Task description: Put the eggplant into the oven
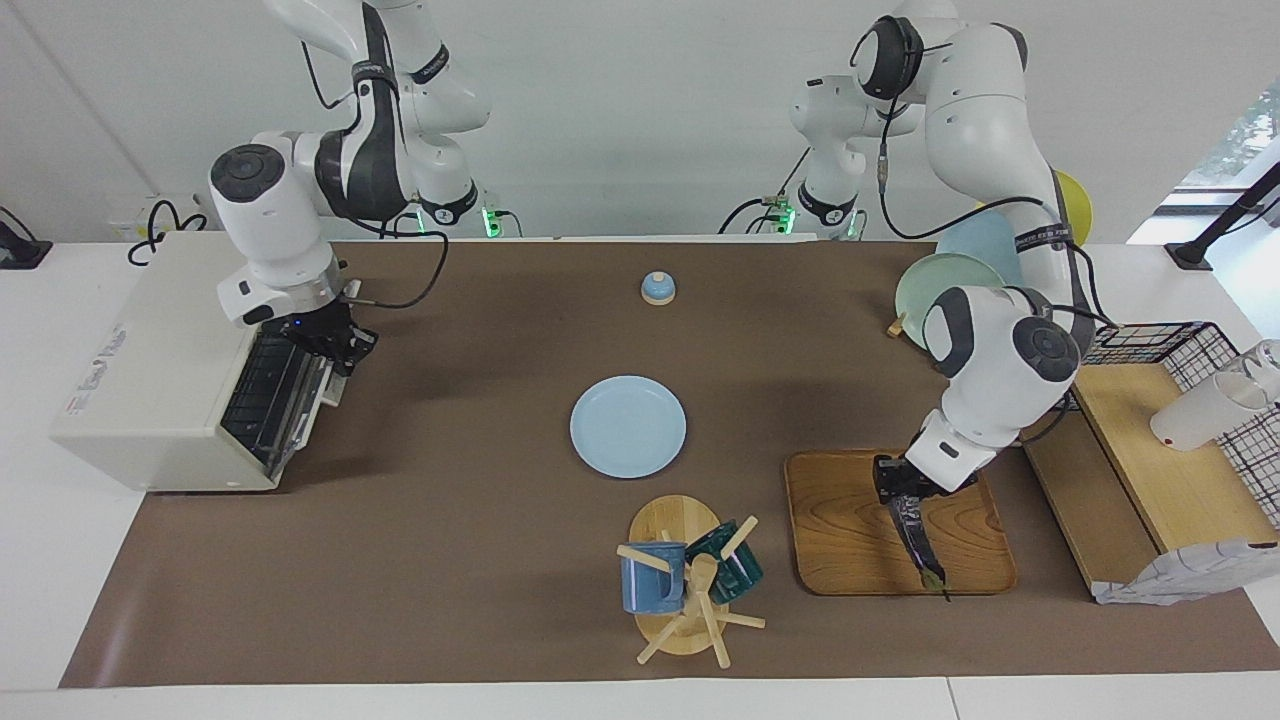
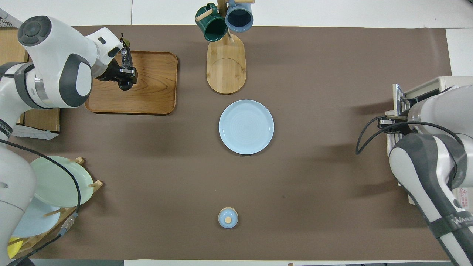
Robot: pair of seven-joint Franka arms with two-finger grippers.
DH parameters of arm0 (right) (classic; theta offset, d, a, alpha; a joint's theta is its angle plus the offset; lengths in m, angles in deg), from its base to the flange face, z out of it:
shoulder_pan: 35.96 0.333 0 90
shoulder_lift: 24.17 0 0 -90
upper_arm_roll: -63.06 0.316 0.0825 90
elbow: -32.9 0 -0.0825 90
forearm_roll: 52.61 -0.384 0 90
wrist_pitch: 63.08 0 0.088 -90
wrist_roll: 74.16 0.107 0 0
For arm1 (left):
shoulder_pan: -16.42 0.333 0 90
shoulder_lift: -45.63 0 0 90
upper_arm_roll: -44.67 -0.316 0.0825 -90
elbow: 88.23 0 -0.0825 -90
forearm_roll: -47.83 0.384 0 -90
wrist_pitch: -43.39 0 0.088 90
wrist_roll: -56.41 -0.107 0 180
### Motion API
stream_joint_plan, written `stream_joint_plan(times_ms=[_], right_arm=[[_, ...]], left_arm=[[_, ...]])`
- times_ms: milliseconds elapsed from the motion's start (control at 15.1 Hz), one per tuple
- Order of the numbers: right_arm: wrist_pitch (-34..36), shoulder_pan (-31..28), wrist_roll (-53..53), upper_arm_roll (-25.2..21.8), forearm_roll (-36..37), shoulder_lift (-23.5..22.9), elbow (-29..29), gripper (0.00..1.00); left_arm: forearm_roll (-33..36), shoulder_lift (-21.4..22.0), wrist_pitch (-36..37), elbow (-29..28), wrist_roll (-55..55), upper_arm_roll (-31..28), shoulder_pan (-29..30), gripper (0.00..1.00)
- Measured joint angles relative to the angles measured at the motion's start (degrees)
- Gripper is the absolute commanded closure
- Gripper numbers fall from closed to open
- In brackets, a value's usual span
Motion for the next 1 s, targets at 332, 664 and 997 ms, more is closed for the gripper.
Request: stream_joint_plan(times_ms=[332,664,997], right_arm=[[-9.1,0.6,0.3,1.0,-1.3,-2.2,-4.0,1.0],[-11.3,1.1,0.4,1.3,-1.6,-4.8,-4.4,1.0],[-13.7,1.5,0.4,1.6,-1.6,-8.5,-4.4,1.0]], left_arm=[[-2.0,7.7,9.3,-0.1,12.3,0.4,-6.6,1.0],[-2.4,11.4,9.2,-3.3,28.0,0.5,-19.0,1.0],[-2.4,13.0,-1.7,-12.6,35.6,0.5,-27.8,1.0]])
